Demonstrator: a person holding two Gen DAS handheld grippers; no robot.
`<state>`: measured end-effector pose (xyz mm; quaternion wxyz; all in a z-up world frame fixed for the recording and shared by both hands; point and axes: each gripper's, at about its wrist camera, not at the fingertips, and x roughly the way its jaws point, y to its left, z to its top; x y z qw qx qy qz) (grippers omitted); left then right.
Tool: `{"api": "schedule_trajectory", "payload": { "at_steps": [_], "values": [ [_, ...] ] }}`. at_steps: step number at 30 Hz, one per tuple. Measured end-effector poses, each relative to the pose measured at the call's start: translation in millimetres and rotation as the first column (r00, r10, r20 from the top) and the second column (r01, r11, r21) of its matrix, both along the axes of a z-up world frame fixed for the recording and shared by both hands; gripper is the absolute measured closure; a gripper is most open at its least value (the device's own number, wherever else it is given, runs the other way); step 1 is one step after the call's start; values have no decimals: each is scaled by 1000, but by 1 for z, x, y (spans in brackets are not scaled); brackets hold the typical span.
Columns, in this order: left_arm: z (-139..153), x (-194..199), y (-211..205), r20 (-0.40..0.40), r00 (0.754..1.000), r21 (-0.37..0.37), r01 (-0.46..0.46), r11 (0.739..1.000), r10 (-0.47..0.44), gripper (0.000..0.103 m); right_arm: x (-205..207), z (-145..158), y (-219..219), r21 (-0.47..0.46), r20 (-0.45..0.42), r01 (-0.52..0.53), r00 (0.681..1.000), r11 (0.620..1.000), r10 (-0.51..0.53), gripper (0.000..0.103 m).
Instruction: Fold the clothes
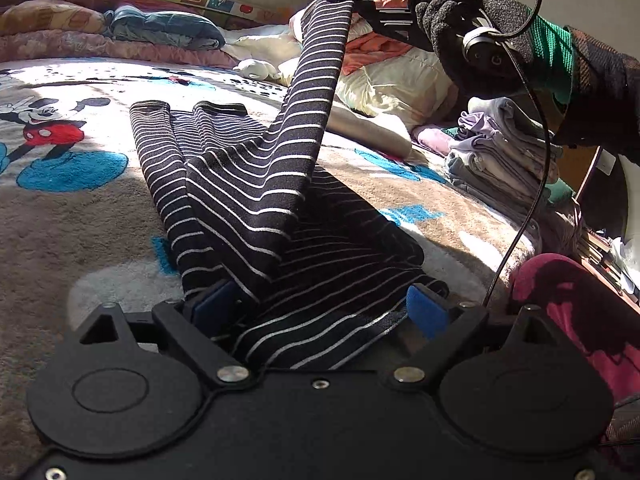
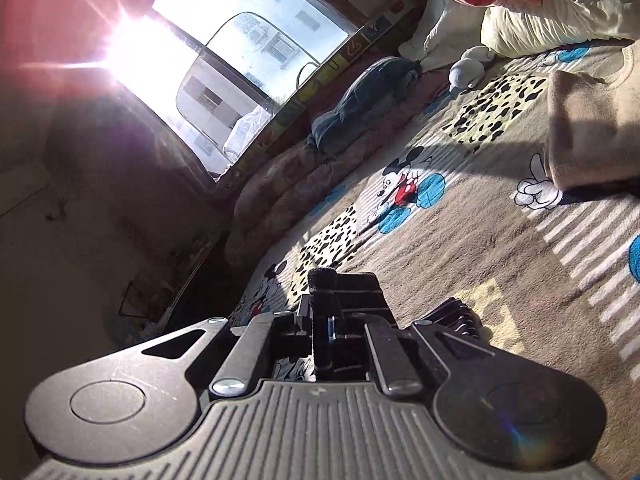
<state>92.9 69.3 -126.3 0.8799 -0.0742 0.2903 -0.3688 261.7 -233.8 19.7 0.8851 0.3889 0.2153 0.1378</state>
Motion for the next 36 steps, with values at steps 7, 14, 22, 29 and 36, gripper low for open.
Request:
{"api": "schedule_trajectory", "payload": {
  "at_steps": [7,14,22,29,36],
  "values": [
    [-1,8,17,-72,997,-131,18,991,-28,8,56,2,60,-152,-56,-45,998,987,37,93],
    [-2,21,36,-161,986,-268,8,963,-53,8,106,-17,109,-294,-153,-84,987,952,40,93],
    [-5,26,51,-211,974,-349,6,937,-85,7,138,-48,147,-381,-239,-142,970,914,51,93],
    [-4,25,58,-224,970,-368,5,930,-94,6,151,-63,157,-410,-271,-162,961,898,49,93],
    [-5,26,55,-220,971,-353,14,935,-98,5,160,-72,161,-439,-293,-181,955,880,50,93]
  ]
}}
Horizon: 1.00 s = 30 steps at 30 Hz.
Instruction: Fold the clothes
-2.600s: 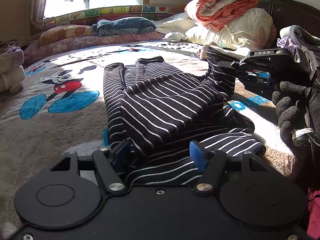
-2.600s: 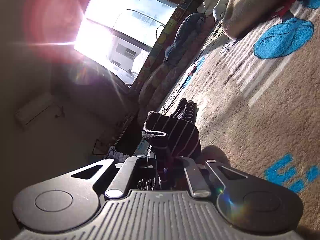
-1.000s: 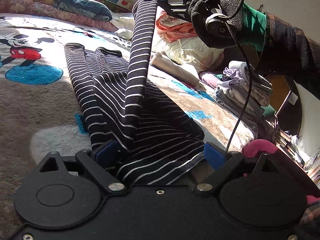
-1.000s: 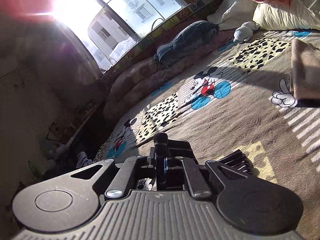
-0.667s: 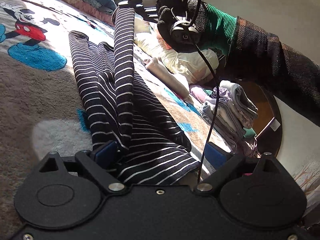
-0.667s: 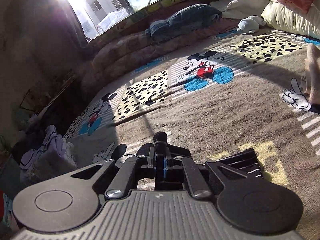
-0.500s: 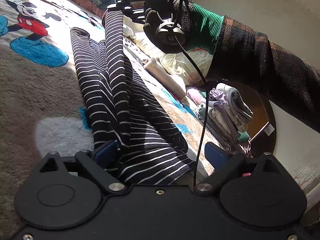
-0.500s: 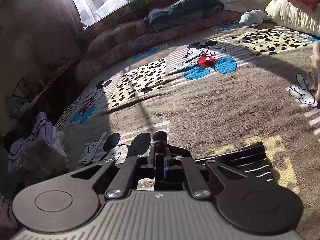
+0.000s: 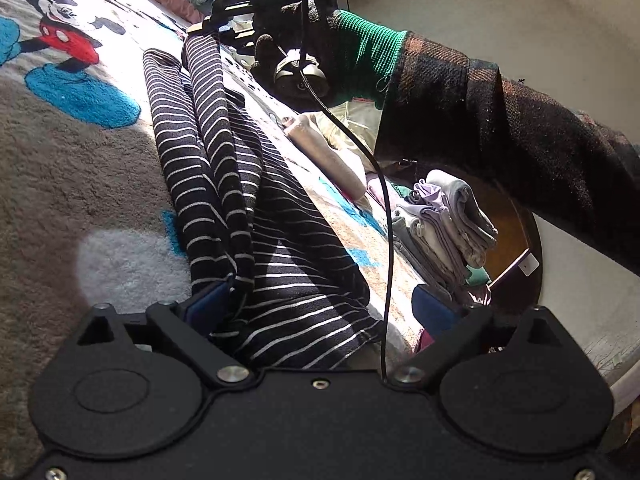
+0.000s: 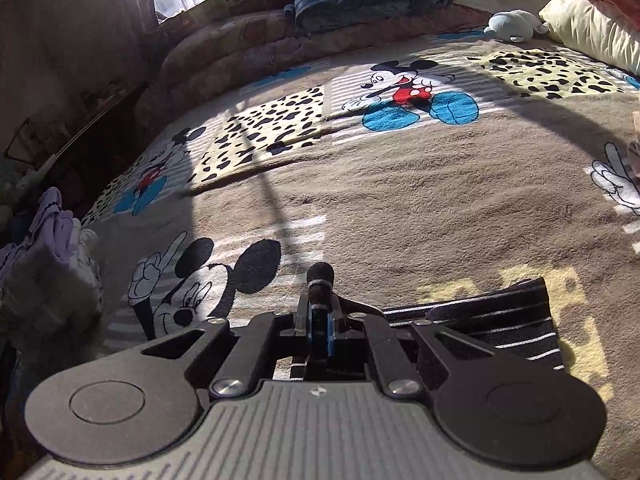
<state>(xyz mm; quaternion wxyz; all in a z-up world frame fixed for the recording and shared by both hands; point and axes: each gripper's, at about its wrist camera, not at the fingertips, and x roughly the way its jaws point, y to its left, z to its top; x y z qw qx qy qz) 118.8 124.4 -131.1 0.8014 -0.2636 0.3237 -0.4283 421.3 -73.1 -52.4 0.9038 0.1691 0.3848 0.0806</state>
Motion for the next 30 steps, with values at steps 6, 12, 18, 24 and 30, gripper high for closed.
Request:
{"api": "schedule_trajectory", "payload": {
  "at_steps": [6,12,18,24,30],
  "values": [
    [0,1,-1,0,1000,6,1,1000,-1,5,3,-2,4,-30,-3,-24,1000,999,24,93],
    [0,2,-2,-3,1000,7,-2,1000,2,5,9,-4,9,-36,-21,-40,999,999,39,90],
    [0,3,-2,-8,1000,10,-4,1000,4,5,-6,15,-17,63,102,-34,994,997,27,53],
    [0,3,-4,-10,1000,17,-14,1000,14,4,-13,2,-45,18,46,-105,994,994,104,53],
    [1,3,-7,-6,1000,25,-17,1000,17,3,-21,-23,-39,-28,36,-187,981,982,188,57]
  ]
}}
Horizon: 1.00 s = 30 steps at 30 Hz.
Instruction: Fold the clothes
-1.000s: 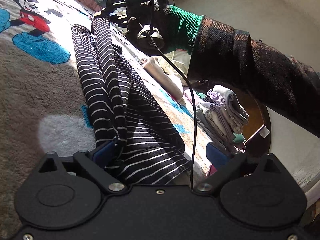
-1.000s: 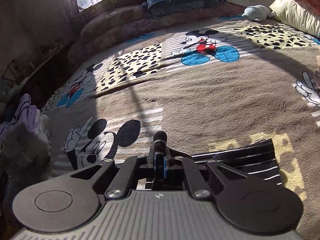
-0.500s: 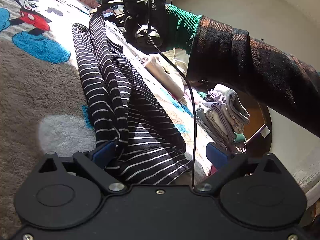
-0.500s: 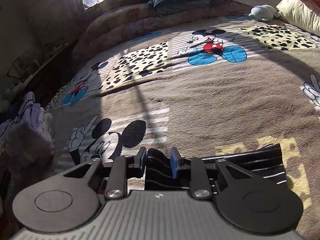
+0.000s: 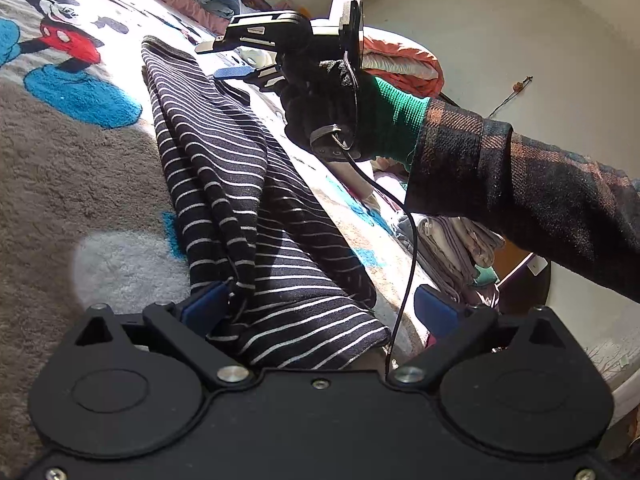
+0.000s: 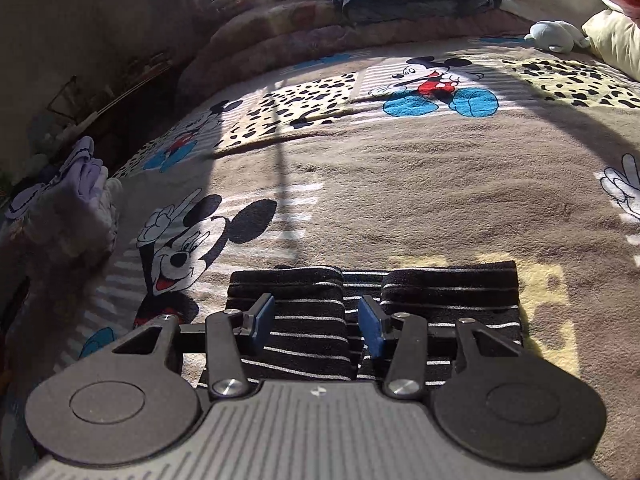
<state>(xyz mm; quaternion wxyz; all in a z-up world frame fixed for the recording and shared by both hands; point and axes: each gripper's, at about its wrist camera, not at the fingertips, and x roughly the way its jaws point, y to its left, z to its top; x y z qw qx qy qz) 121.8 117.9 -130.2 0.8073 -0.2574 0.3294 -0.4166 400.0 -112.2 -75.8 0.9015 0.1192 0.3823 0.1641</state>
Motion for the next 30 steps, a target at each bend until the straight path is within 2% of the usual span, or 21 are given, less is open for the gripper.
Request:
{"api": "schedule_trajectory", "payload": {
  "at_steps": [5,7,8,9,16,20,23,27,30],
  "values": [
    [0,1,0,1,1000,2,2,1000,-2,3,2,-11,1,-9,-3,-18,1000,1000,18,63],
    [0,1,0,1,1000,4,4,1000,-4,3,4,-16,0,4,-18,-22,1000,1000,22,74],
    [0,2,0,1,1000,5,4,1000,-4,3,3,-17,-1,15,-16,-18,1000,1000,18,91],
    [0,2,0,1,1000,6,5,1000,-5,3,1,-16,-3,31,-7,-10,1000,999,11,96],
    [0,3,2,-6,1000,-8,5,1000,-5,3,-10,-6,-27,123,58,51,997,991,-58,96],
    [0,5,7,-22,1000,-33,1,999,-1,3,-5,-19,-32,90,10,81,997,993,-83,96],
    [1,5,8,-32,999,-44,-3,999,2,3,-4,-27,-21,14,3,56,998,998,-56,93],
    [3,5,9,-38,999,-48,-3,999,1,3,-9,-22,-18,-29,22,73,997,997,-73,83],
    [5,6,9,-38,999,-42,-5,999,4,3,-22,-8,-24,-26,84,73,994,997,-70,77]
  ]
}}
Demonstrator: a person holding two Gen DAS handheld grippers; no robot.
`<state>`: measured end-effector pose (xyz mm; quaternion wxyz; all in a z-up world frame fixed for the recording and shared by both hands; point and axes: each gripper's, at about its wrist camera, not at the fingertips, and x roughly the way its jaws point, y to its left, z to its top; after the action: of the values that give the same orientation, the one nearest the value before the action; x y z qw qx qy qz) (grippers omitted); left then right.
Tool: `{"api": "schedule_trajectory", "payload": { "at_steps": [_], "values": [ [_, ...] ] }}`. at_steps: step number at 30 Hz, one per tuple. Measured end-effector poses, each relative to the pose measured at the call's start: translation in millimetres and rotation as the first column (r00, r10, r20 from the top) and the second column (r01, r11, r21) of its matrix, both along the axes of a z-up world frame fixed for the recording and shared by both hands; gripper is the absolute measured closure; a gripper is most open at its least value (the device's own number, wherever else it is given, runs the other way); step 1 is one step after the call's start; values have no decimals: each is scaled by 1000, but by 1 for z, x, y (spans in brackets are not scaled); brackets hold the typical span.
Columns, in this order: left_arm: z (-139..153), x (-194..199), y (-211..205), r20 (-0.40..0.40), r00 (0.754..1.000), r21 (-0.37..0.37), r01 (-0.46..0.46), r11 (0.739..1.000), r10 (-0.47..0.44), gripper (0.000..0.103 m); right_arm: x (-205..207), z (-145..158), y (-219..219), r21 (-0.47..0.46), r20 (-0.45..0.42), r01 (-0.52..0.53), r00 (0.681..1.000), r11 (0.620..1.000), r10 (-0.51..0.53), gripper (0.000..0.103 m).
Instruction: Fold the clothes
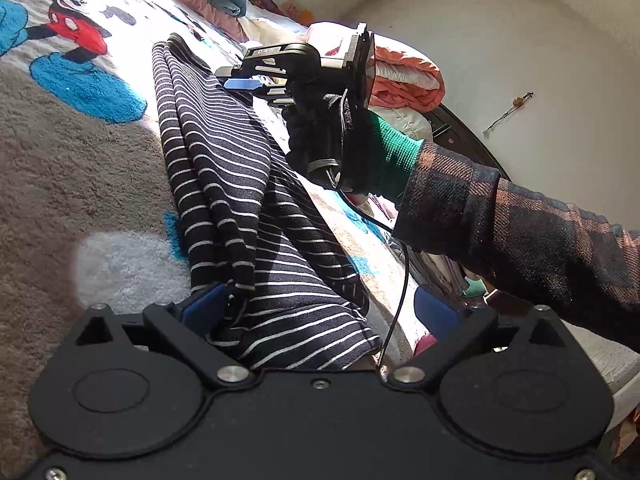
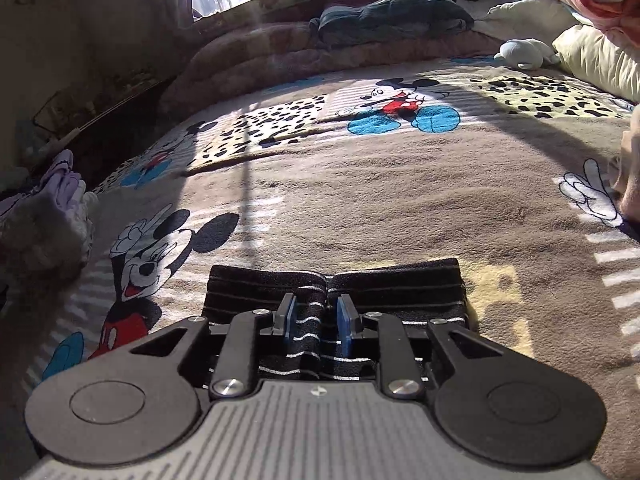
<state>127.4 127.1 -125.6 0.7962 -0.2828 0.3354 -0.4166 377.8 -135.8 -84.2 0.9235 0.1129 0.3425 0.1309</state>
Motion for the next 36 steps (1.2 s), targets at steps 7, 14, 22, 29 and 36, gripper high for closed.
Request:
{"api": "schedule_trajectory", "payload": {
  "at_steps": [7,14,22,29,36],
  "values": [
    [17,-10,4,39,999,37,-10,999,9,2,-76,30,-1,-68,89,-219,970,973,225,77],
    [38,-26,9,127,991,28,-38,999,34,2,-139,-3,28,-215,14,-390,915,895,402,70],
    [52,-14,-36,193,981,55,-46,997,35,2,-177,10,-27,111,122,-200,975,973,187,70],
    [11,21,-56,4,987,123,-157,980,158,2,-252,-18,-88,187,110,-64,993,980,44,67],
    [46,-24,-40,210,962,161,-212,964,176,2,-319,-40,-103,74,176,-100,981,992,86,65]
  ]
}}
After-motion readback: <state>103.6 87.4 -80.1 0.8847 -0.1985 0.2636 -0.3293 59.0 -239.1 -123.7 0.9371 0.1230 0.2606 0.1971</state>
